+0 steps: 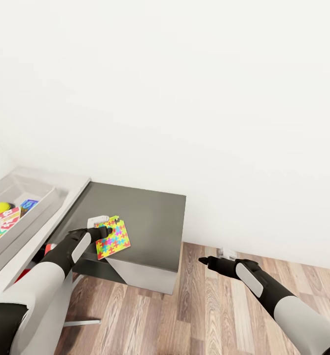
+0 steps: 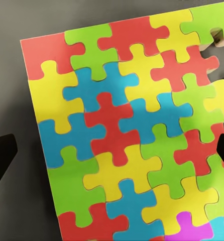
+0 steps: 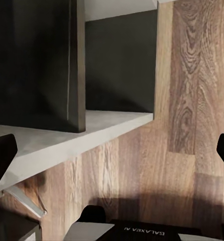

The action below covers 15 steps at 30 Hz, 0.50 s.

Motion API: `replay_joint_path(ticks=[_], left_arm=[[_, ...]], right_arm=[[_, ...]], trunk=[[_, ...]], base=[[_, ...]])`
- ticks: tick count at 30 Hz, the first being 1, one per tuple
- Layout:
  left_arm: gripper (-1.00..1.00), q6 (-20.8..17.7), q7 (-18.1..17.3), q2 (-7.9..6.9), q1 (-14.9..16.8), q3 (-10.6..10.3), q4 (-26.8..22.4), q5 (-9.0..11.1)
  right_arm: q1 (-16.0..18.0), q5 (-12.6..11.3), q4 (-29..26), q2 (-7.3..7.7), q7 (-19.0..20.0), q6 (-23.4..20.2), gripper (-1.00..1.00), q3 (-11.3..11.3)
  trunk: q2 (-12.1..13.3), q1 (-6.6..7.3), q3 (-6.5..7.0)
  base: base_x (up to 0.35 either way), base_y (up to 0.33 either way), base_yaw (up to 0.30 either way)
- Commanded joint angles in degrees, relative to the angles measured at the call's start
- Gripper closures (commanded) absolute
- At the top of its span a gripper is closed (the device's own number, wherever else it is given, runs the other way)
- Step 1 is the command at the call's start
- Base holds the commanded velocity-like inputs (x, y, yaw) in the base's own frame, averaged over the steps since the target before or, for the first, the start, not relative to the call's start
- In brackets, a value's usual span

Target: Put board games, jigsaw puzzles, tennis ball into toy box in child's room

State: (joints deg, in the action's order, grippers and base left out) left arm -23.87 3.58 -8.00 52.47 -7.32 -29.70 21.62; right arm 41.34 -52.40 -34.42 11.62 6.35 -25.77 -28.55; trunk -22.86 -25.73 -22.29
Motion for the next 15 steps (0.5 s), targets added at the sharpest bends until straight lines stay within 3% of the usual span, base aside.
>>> replay_joint_path(ticks=[1, 15], left_arm=[[-1.0, -0.21, 0.38, -0.08, 0.0, -0.42, 2.28, 0.18], [-1.0, -0.21, 0.38, -0.08, -0.03, -0.37, 2.28, 0.26]], right_arm=[[0.06, -0.07, -0.04, 0.07, 0.06, -0.09, -1.0, -0.25], [0.05, -0.07, -0.03, 0.13, 0.06, -0.11, -1.0, -0.26]], trunk=[[-0.07, -0.05, -0.11], [-0.07, -0.05, -0.36]], base=[[0.0, 0.0, 0.0], [0.0, 0.0, 0.007]])
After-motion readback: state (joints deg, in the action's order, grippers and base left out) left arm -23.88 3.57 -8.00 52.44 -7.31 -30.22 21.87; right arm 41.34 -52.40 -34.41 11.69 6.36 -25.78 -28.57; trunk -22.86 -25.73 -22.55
